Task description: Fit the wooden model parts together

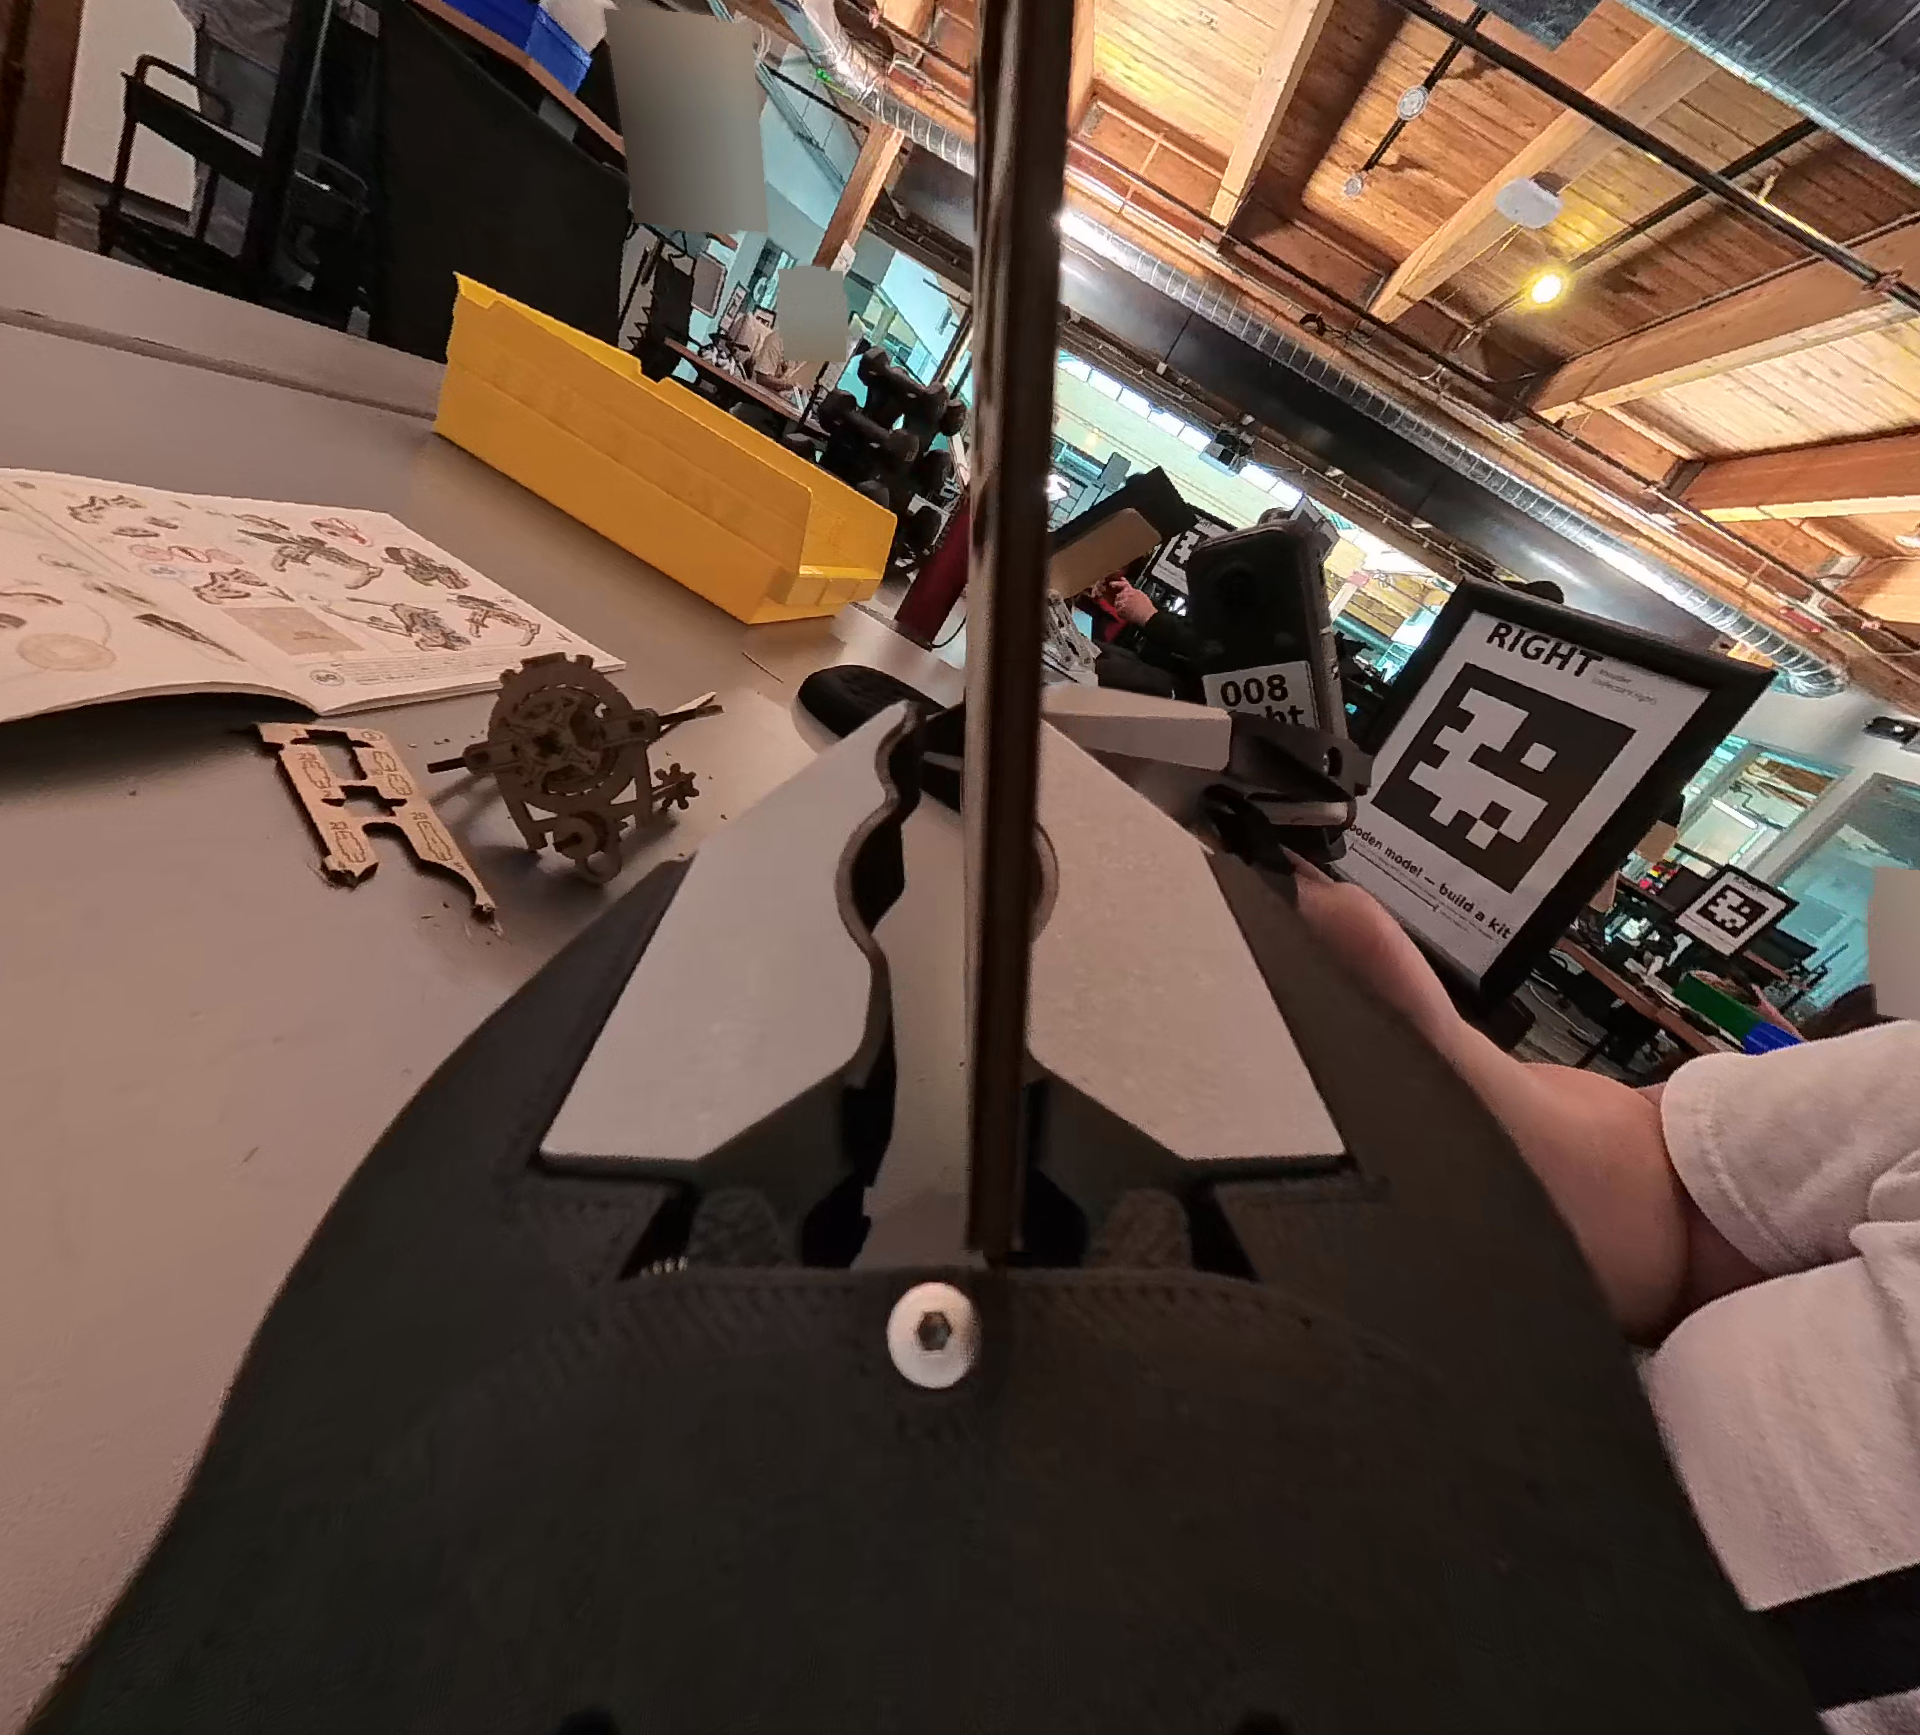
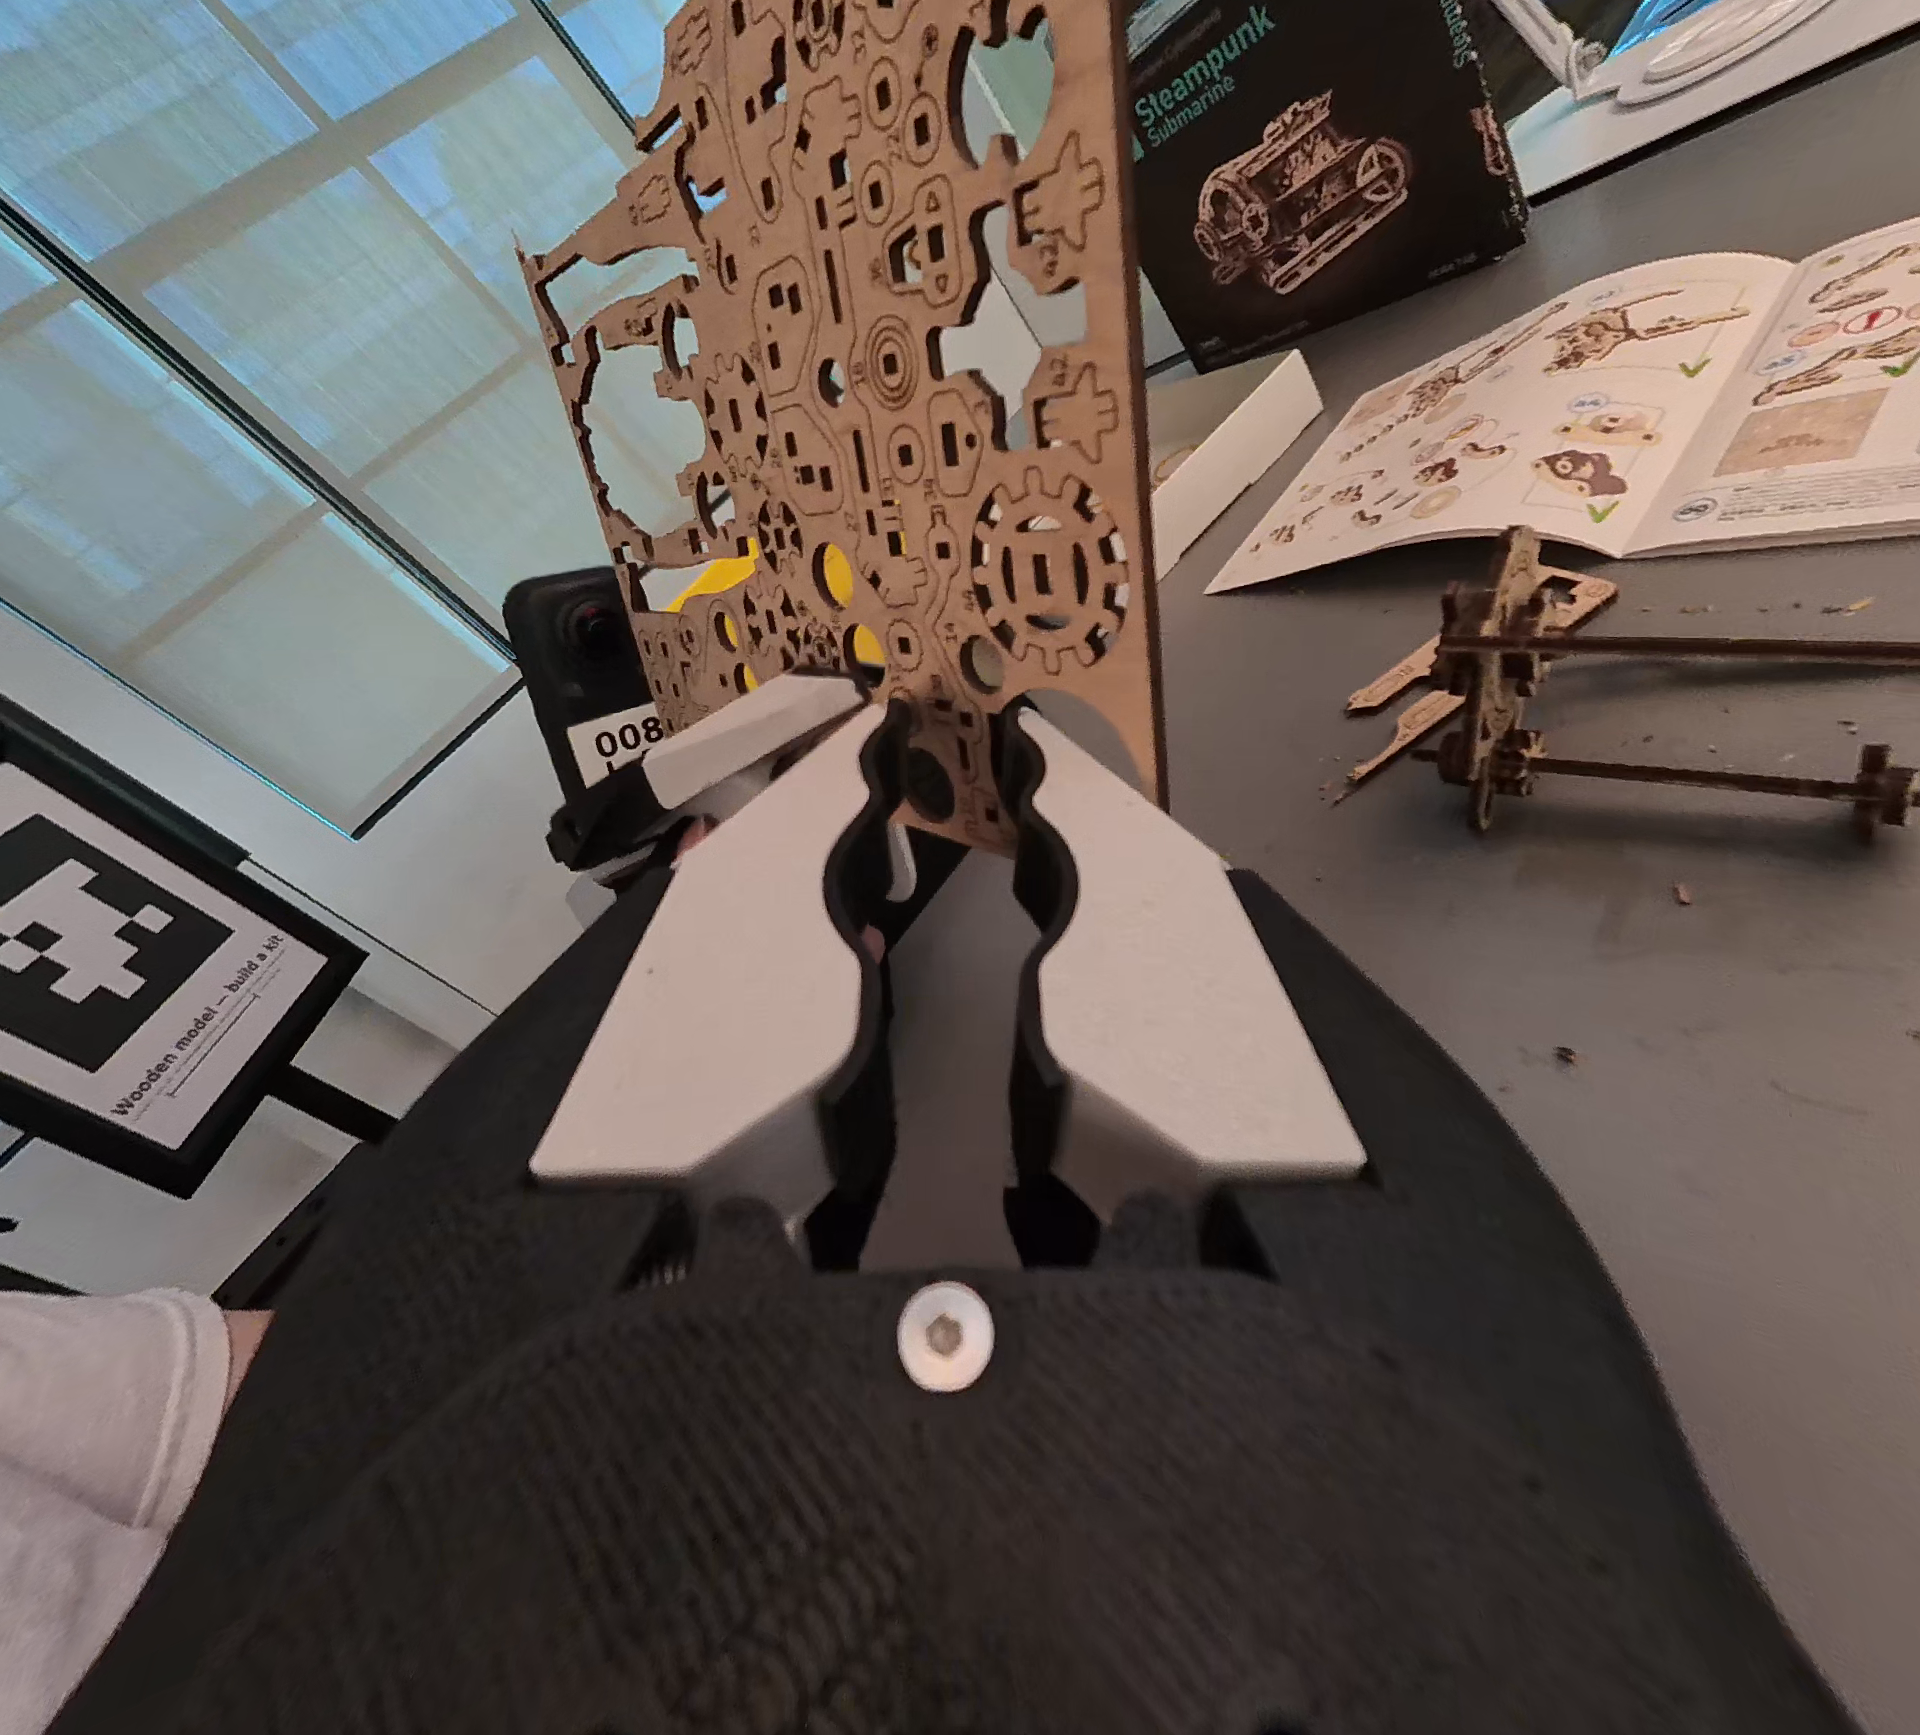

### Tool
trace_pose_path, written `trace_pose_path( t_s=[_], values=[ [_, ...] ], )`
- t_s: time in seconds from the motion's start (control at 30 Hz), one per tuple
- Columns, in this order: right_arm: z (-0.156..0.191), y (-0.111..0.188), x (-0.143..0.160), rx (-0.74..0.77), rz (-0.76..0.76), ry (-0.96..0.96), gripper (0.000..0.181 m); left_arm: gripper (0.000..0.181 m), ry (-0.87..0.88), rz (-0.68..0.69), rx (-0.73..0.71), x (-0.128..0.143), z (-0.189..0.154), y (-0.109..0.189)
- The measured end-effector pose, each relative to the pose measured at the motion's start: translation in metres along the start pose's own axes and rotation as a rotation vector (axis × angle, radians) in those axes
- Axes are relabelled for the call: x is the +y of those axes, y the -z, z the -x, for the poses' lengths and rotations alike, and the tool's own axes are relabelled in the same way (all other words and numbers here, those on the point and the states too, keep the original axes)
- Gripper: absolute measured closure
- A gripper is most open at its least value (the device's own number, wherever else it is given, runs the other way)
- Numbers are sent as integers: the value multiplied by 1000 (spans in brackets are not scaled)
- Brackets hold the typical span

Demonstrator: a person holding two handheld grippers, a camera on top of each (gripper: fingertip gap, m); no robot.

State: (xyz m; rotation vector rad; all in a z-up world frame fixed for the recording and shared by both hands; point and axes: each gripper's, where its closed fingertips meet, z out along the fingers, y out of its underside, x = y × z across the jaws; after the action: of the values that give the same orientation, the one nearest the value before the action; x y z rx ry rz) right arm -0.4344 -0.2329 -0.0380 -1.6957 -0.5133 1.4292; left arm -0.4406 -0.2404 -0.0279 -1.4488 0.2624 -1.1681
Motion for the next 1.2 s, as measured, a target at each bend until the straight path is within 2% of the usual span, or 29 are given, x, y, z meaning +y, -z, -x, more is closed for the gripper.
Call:
trace_pose_path(
  t_s=[0.17, 0.63, 1.2],
  values=[
    [-3, 2, 0, 10, 11, 5, 166, 181, 0, 23, 20, 4, -3, -3],
    [-9, 1, 5, 16, 35, -51, 165, 179, 66, 66, 13, 10, 3, -2],
    [-9, -2, 6, 29, 63, -33, 164, 181, -13, 51, -32, 9, 2, -1]
  ],
)
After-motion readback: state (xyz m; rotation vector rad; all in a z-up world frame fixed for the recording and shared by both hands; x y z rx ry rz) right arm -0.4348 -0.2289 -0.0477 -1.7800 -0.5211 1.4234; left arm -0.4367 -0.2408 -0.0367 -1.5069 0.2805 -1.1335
